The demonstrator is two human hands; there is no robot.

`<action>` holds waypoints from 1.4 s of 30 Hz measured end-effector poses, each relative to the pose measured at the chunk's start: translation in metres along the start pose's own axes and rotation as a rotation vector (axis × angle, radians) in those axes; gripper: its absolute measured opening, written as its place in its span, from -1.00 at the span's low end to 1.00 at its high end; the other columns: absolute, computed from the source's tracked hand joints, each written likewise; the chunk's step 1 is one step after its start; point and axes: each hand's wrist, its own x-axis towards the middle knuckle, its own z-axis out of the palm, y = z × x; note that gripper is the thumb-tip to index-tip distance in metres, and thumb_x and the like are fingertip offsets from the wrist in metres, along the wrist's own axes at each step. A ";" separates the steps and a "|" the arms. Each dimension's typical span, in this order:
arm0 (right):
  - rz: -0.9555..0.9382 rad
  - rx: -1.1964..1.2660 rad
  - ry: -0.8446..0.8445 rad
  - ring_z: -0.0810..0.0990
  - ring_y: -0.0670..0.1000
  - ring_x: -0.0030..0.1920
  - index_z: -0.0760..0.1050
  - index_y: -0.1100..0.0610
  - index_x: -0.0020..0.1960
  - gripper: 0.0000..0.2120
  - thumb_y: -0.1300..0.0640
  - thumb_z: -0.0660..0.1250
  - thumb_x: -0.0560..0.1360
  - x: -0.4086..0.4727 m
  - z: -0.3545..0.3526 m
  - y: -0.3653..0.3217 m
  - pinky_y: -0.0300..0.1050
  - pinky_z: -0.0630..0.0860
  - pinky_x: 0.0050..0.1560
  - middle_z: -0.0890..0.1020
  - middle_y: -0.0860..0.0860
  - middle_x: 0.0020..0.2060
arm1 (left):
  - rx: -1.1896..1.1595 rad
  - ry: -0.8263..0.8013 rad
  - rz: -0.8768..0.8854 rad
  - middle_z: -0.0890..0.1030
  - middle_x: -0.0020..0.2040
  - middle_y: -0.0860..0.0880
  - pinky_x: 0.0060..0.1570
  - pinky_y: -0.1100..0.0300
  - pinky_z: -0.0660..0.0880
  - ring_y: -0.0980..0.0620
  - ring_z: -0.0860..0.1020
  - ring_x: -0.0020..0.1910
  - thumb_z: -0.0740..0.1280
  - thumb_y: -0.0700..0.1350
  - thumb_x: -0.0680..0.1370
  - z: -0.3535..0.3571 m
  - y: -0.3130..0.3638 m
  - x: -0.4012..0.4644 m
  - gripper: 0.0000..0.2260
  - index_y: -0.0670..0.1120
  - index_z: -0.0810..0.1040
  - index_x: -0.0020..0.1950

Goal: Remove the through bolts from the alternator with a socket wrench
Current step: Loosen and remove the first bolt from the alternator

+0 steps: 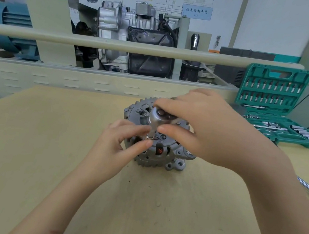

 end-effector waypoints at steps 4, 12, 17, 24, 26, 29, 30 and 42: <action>-0.021 0.055 -0.029 0.34 -0.09 -0.10 0.41 -0.01 0.20 -0.57 -0.11 0.00 0.44 0.000 0.000 -0.001 -0.25 0.06 -0.01 0.53 -0.13 -0.09 | 0.077 0.037 0.019 0.53 -0.26 0.14 0.02 0.21 0.33 0.26 0.43 -0.08 0.34 0.09 0.35 0.002 0.001 -0.001 -0.94 0.20 0.56 -0.21; 0.075 -0.080 0.026 0.29 -0.08 -0.40 0.37 0.04 -0.12 -0.56 -0.26 -0.08 0.36 -0.003 -0.003 -0.004 -0.14 0.08 -0.26 0.34 -0.14 -0.44 | 0.305 0.226 0.149 0.38 -0.39 0.30 -0.12 0.25 0.29 0.50 0.33 -0.14 0.40 -0.01 0.32 0.013 0.004 0.000 -0.87 -0.06 0.63 -0.29; 0.006 0.008 -0.035 0.41 -0.08 0.03 0.37 -0.06 0.22 -0.52 -0.13 -0.08 0.40 -0.002 -0.003 -0.002 -0.22 0.08 0.13 0.53 -0.17 -0.03 | 0.208 0.138 0.163 0.48 -0.29 0.23 -0.15 0.33 0.36 0.15 0.45 -0.21 0.38 0.00 0.37 0.008 0.003 -0.003 -0.73 -0.16 0.65 -0.07; 0.087 -0.055 0.029 0.53 -0.08 -0.11 0.45 -0.01 0.10 -0.43 -0.28 -0.10 0.35 -0.001 -0.002 -0.002 -0.25 -0.09 0.27 0.57 -0.14 -0.25 | 0.295 0.233 0.162 0.37 -0.38 0.31 -0.10 0.29 0.29 0.46 0.33 -0.16 0.40 -0.07 0.33 0.013 0.001 -0.002 -0.91 -0.05 0.64 -0.23; 0.115 -0.088 0.047 0.51 -0.02 -0.21 0.46 0.04 0.01 -0.40 -0.32 -0.12 0.33 0.000 0.000 -0.003 -0.24 0.04 0.18 0.48 -0.13 -0.38 | 0.309 0.254 0.161 0.34 -0.41 0.30 -0.10 0.33 0.25 0.46 0.32 -0.17 0.40 -0.07 0.32 0.015 0.002 -0.002 -0.94 -0.03 0.63 -0.26; 0.081 -0.070 0.035 0.44 -0.03 -0.25 0.43 0.02 -0.01 -0.48 -0.25 -0.13 0.36 0.000 0.002 -0.004 -0.23 0.10 0.14 0.41 -0.16 -0.39 | 0.280 0.244 0.141 0.38 -0.39 0.28 -0.19 0.24 0.28 0.39 0.35 -0.19 0.39 -0.04 0.34 0.015 0.001 -0.002 -0.90 -0.05 0.63 -0.22; 0.062 -0.043 0.025 0.46 -0.05 -0.20 0.43 0.01 0.03 -0.50 -0.22 -0.13 0.37 0.000 0.001 -0.004 -0.23 0.06 0.20 0.47 -0.17 -0.33 | 0.269 0.220 0.148 0.40 -0.37 0.27 -0.19 0.21 0.31 0.33 0.36 -0.19 0.38 -0.03 0.35 0.014 0.000 -0.002 -0.85 -0.07 0.64 -0.17; 0.048 0.039 0.065 0.52 -0.03 -0.14 0.47 0.03 0.07 -0.45 -0.29 -0.02 0.34 0.001 0.001 0.001 -0.45 0.14 0.07 0.58 -0.11 -0.24 | 0.288 0.237 0.156 0.36 -0.41 0.31 -0.21 0.40 0.22 0.46 0.34 -0.20 0.37 -0.02 0.37 0.016 -0.003 -0.003 -0.94 0.02 0.61 -0.25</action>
